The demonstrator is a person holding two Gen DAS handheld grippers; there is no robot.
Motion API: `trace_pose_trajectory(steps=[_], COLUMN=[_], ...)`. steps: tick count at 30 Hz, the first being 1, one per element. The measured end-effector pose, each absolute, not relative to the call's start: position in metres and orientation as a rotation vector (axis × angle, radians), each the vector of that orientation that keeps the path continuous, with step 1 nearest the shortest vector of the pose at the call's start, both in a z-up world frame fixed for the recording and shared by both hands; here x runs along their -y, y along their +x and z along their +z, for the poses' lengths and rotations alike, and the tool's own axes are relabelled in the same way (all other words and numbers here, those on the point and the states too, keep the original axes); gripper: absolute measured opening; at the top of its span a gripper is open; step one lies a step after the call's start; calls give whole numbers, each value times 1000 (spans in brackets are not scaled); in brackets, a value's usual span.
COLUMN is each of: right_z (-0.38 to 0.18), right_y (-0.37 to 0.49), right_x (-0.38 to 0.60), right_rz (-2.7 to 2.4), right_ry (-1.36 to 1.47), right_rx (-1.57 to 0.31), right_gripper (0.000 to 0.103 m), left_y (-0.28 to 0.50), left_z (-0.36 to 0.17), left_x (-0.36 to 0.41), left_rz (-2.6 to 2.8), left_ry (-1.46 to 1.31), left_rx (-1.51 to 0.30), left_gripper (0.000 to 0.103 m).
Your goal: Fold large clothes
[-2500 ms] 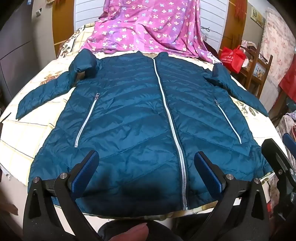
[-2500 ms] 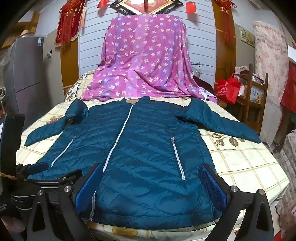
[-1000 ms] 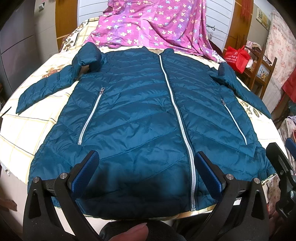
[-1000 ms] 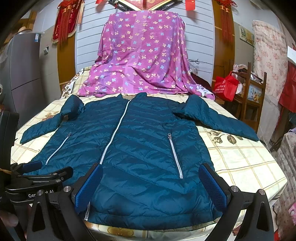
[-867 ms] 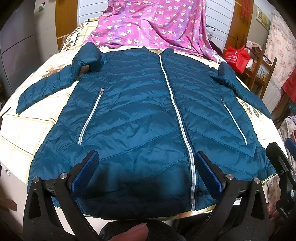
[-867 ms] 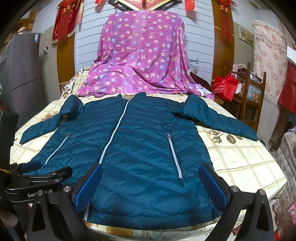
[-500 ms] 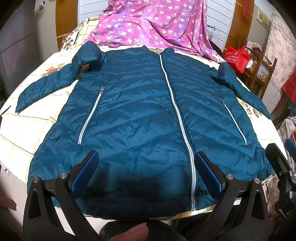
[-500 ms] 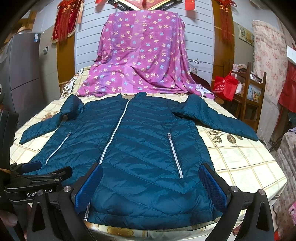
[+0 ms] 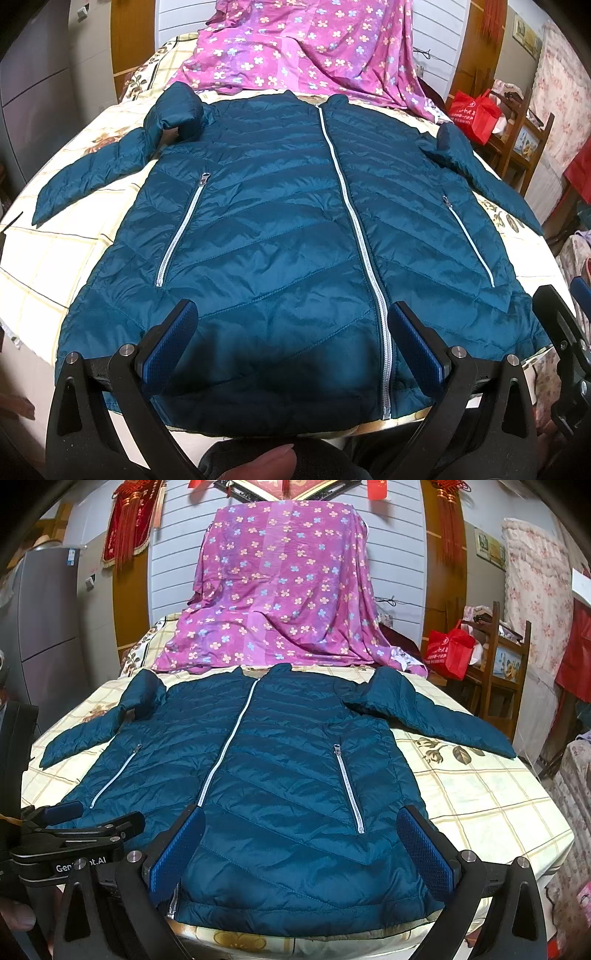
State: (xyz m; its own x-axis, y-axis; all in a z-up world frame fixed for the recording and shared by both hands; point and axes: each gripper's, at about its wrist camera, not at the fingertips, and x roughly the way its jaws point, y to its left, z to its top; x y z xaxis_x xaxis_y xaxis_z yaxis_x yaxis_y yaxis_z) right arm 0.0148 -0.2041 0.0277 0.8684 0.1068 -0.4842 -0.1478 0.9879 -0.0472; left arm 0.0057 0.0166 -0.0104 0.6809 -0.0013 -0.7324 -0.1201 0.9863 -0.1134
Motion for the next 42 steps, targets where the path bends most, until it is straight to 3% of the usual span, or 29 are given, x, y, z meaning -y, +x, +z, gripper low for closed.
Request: trace_pose_trajectory(steps=[42], right_z=[28], right_y=[16], right_x=[205], right_rz=[135], right_ry=[-81], right_rx=[-505], right_gripper=[103], left_y=[4], left_z=[-13], left_x=[-17], left_rz=[29], left_ry=[-240], left_rx=[-839], left_gripper=[103])
